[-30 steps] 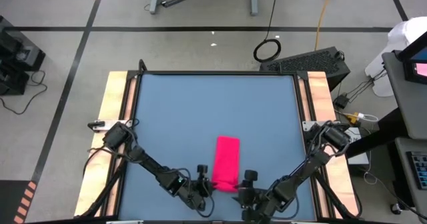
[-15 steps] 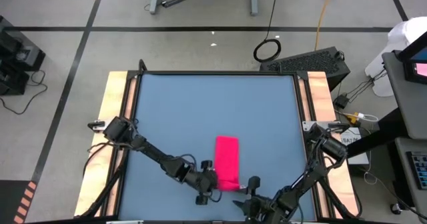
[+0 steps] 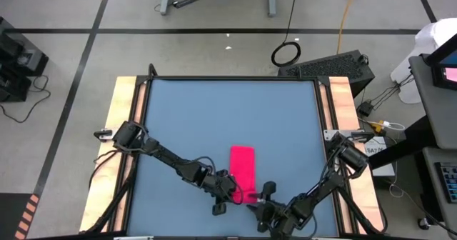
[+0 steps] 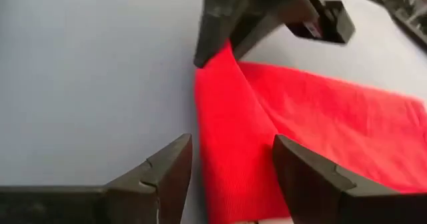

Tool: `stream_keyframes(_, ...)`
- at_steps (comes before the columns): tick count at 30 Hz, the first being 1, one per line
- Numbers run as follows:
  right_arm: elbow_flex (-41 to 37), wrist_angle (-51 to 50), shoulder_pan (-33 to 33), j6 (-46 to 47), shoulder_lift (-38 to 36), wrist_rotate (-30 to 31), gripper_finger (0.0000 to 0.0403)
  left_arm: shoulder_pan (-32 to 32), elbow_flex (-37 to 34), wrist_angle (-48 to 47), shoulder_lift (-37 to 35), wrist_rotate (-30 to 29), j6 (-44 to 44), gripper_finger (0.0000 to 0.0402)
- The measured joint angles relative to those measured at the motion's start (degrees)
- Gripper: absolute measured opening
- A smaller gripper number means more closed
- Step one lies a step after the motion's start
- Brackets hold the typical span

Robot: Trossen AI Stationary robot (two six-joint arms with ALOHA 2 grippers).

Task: Roll towel
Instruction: Roll the red towel

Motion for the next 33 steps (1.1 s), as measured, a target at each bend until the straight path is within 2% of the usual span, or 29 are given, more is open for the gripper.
stream_keyframes(7, -5.14, 8.45, -0.75, 7.68, -0.13, -2.06, 0.0190, -0.07, -0.04, 0.06, 0.00, 0.01, 0.03, 0.0048)
stream_keyframes(14, -5.78, 9.65, -1.86, 14.38, -0.22, -4.06, 0.0142, -0.52, -0.24, 1.23, 0.02, -0.92, 2.62, 0.0058)
stream_keyframes(17, -5.78, 9.68, -1.95, 16.33, -0.24, -4.22, 0.0113, -0.70, -0.24, 1.78, -0.16, -1.09, 4.42, 0.0090)
stream_keyframes(21, -5.78, 9.74, -1.97, 17.90, -0.24, -4.52, 0.0081, -0.84, -0.21, 1.25, -1.77, -1.55, 5.95, 0.0159)
stream_keyframes(27, -5.75, 10.09, -2.08, 21.33, -0.31, -7.56, 0.0069, -0.87, -0.67, -7.69, -7.89, -9.77, 9.74, 0.0257)
stream_keyframes(30, -5.76, 9.98, -2.15, 24.20, -0.31, -7.62, 0.0072, -2.54, -0.48, -5.84, -10.76, -15.84, 12.56, 0.0279)
stream_keyframes(33, -5.76, 9.71, -2.40, 25.90, -0.64, -8.17, 0.0074, -5.67, -0.40, -2.73, -10.87, -21.10, 16.59, 0.0282)
